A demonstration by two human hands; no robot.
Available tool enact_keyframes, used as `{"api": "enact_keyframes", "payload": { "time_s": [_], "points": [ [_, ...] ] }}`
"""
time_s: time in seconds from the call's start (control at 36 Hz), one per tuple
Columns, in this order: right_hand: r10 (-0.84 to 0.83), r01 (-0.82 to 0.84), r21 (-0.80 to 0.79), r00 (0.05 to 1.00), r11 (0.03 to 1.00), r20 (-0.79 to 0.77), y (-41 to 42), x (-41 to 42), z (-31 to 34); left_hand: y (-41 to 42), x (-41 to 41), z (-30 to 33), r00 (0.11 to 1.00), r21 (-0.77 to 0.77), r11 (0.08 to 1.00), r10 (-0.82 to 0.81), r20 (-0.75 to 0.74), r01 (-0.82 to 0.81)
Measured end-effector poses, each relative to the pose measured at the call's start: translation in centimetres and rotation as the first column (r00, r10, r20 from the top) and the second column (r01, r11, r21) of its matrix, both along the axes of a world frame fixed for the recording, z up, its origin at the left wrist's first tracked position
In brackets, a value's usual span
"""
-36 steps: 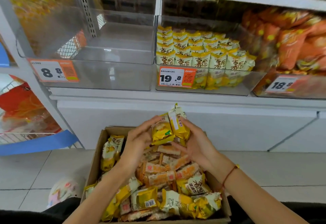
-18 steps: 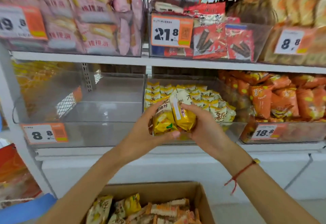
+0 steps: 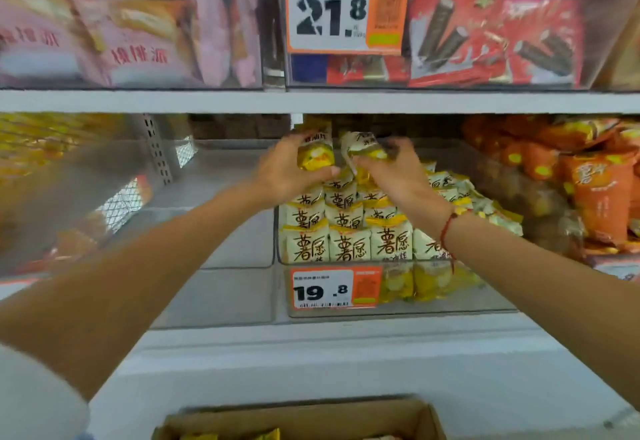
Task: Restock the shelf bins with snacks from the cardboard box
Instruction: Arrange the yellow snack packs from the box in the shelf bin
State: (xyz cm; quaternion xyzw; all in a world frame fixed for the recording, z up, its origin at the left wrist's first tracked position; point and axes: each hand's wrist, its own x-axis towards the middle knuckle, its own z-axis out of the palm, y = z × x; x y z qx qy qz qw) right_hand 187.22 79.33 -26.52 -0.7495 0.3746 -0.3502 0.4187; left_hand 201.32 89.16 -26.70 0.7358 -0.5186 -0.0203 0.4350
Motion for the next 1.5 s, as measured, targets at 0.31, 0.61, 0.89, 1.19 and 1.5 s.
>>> {"api": "enact_keyframes", "payload": {
  "time_s": [0.31,0.61,0.89,1.19,1.5],
  "points": [
    [0.002,-0.057,-0.200,0.964,0.978,-0.265,-3.4,5.6,-0.7,-3.4,3.5,0.1,0.938,0.399,0.873,0.160,0.309,-0.280],
    [0.099,-0.138,-0.259,0.982,0.956,-0.160,-4.1,5.7,-4.3,-2.9,2.9,-0.8,0.981,0.161,0.968,0.196,0.012,-0.195],
    [0.134,-0.168,-0.405,0.985,0.899,-0.110,-4.5,5.6,-4.7,-3.1,3.8,-0.8,0.949,0.211,0.935,0.242,0.204,-0.284],
    [0.090,-0.114,-0.348,0.992,0.930,-0.084,-4.6,5.9,-4.5,-3.6,4.6,-1.1,0.960,0.284,0.925,0.204,0.191,-0.253],
    [0.061,-0.186,-0.527,0.967,0.829,-0.246,-2.6,1.4,-1.8,-0.6,2.1,-0.3,0.949,0.041,0.960,0.278,-0.149,-0.275]
  ]
}}
